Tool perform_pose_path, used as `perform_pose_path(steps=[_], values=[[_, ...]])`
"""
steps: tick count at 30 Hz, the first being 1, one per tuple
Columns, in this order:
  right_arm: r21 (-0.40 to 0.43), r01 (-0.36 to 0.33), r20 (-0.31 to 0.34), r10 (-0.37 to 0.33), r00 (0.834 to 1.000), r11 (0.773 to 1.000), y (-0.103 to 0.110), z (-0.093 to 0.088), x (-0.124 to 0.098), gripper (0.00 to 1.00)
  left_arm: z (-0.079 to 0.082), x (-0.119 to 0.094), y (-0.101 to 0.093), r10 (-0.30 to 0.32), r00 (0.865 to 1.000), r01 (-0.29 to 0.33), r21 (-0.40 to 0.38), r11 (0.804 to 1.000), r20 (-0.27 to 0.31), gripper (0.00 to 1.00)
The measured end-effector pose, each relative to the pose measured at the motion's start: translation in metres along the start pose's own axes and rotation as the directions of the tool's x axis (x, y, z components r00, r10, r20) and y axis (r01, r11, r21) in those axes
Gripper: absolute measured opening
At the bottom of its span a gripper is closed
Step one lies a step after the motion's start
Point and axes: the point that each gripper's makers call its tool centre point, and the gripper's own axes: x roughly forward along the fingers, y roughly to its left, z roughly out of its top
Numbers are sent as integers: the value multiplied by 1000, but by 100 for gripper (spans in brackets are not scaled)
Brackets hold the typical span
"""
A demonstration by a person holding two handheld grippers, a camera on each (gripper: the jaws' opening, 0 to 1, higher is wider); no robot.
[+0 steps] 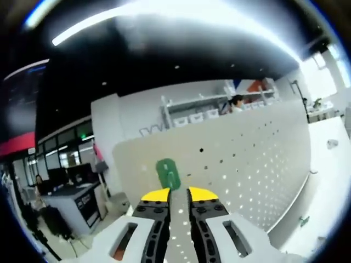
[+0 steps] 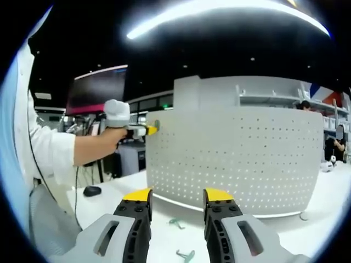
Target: Insert the hook assembly into the mounting plate slot until the hook locks in place.
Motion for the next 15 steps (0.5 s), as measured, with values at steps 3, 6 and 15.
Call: perform_pose_path(steps=[3, 6, 15], values=[[-2, -1, 2, 1, 1000, 1000, 0, 1, 0, 36, -1, -8, 0, -13, 1000, 13, -12, 1000, 1, 15], [-7, -1, 5, 1, 1000, 1000, 1, 1, 0, 36, 0, -15, -5, -28, 1000, 28, -15, 999, 9, 18], [-17, -7, 4, 7, 1000, 1000, 3, 2, 0, 36, 7, -33, -11, -63, 998, 64, -30, 997, 32, 28]])
